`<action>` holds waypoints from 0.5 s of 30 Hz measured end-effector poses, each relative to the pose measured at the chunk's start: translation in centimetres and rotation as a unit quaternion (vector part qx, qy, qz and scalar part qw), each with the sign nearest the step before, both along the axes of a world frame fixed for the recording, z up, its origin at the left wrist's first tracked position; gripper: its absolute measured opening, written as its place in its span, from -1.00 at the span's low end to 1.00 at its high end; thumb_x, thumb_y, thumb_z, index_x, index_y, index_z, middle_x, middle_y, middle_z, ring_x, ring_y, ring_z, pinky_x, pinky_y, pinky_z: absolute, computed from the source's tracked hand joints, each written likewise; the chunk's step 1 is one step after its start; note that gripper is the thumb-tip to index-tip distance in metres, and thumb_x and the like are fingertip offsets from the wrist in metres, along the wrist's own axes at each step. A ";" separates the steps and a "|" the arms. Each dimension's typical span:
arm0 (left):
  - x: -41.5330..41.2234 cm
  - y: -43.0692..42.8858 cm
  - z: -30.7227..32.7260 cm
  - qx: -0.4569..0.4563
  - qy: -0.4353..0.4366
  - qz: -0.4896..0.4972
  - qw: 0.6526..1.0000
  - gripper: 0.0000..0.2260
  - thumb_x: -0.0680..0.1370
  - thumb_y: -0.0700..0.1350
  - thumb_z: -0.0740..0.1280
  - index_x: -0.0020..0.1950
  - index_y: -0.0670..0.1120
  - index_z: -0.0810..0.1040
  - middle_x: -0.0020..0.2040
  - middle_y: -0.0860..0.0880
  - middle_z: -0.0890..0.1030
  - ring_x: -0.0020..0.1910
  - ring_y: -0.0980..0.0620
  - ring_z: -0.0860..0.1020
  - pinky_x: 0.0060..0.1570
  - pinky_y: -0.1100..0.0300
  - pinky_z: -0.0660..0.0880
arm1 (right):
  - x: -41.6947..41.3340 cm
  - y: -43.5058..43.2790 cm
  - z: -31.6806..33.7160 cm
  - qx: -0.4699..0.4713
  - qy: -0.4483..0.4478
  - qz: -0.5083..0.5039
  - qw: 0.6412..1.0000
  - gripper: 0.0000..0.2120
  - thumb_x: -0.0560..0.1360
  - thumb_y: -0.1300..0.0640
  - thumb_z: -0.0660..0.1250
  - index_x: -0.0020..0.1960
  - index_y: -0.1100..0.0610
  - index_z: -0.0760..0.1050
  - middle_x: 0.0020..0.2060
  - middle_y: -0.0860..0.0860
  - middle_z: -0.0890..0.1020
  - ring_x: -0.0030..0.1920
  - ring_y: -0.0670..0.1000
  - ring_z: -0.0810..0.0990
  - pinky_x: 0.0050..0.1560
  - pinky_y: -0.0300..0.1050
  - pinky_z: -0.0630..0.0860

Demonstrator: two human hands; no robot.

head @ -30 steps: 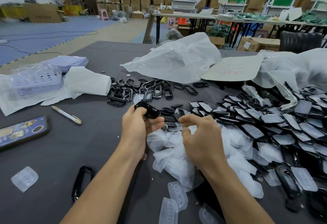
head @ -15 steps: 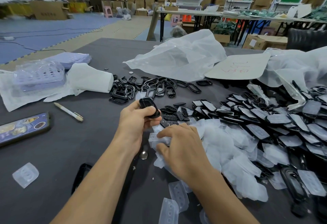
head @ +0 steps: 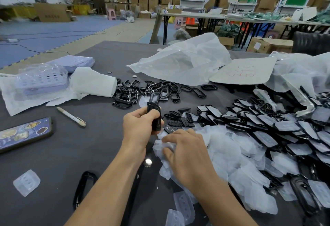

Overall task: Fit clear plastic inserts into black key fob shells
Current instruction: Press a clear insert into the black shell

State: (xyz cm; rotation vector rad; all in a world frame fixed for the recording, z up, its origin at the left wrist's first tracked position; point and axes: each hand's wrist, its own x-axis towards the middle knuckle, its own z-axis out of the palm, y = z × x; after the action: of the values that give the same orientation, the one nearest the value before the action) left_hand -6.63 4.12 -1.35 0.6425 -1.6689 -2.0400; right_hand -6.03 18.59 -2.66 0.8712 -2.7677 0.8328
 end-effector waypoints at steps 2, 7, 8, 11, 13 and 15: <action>-0.1 0.0 -0.1 -0.013 0.003 -0.002 1.000 -0.83 0.51 -0.23 0.45 -0.27 -0.08 0.75 -0.34 -0.07 0.69 -0.39 0.07 0.60 -0.29 0.25 0.59 | 0.0 -0.1 0.0 -0.025 0.002 -0.011 1.000 -0.84 0.57 0.02 0.40 0.12 -0.09 0.69 -0.01 -0.18 0.63 0.06 -0.14 0.36 0.23 -0.15 0.35; -0.2 0.1 -0.3 -0.019 -0.001 -0.002 1.000 -0.75 0.53 -0.23 0.49 -0.23 0.10 0.79 -0.21 -0.04 0.76 -0.18 0.03 0.68 0.03 0.07 0.64 | -0.1 0.2 0.1 -0.133 -0.011 -0.057 0.989 -0.90 0.57 0.10 0.43 -0.04 -0.01 0.73 -0.13 -0.12 0.69 0.01 -0.04 0.57 0.16 -0.02 0.51; -0.2 0.1 -0.3 -0.009 -0.001 -0.003 1.000 -0.76 0.52 -0.25 0.50 -0.21 0.09 0.79 -0.20 -0.05 0.77 -0.18 0.02 0.69 0.02 0.06 0.65 | -0.2 0.2 0.1 -0.144 0.002 -0.061 0.988 -0.88 0.58 0.12 0.41 -0.08 0.01 0.72 -0.19 -0.09 0.70 -0.06 -0.01 0.59 0.10 0.01 0.53; -0.1 0.3 -0.2 0.019 0.000 -0.001 1.000 -0.82 0.50 -0.33 0.51 -0.14 -0.05 0.78 -0.21 -0.12 0.76 -0.24 -0.03 0.69 -0.09 0.06 0.69 | -0.6 0.5 0.1 -0.186 0.014 -0.084 0.979 -0.86 0.62 0.06 0.36 -0.04 -0.01 0.68 -0.32 -0.10 0.67 -0.25 -0.03 0.59 -0.12 -0.01 0.55; -0.1 0.4 -0.2 0.011 -0.006 0.001 1.000 -0.85 0.49 -0.34 0.52 -0.10 -0.09 0.76 -0.20 -0.15 0.76 -0.24 -0.05 0.71 -0.06 0.00 0.69 | -0.8 0.7 0.2 -0.239 -0.011 -0.092 0.967 -0.87 0.64 0.02 0.35 -0.02 -0.06 0.67 -0.34 -0.16 0.67 -0.30 -0.11 0.64 -0.21 -0.16 0.54; -0.1 0.4 -0.2 0.008 -0.008 0.004 1.000 -0.84 0.48 -0.35 0.52 -0.10 -0.09 0.75 -0.21 -0.14 0.76 -0.26 -0.03 0.71 -0.07 -0.01 0.70 | -0.9 0.9 0.2 -0.286 -0.047 -0.094 0.952 -0.83 0.64 0.01 0.35 -0.10 -0.04 0.65 -0.40 -0.17 0.64 -0.38 -0.16 0.63 -0.34 -0.32 0.46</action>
State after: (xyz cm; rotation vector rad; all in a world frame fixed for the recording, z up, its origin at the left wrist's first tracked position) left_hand -6.76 4.56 -1.56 0.6719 -1.6570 -2.0495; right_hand -6.91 19.49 -2.42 0.4594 -2.3993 1.5508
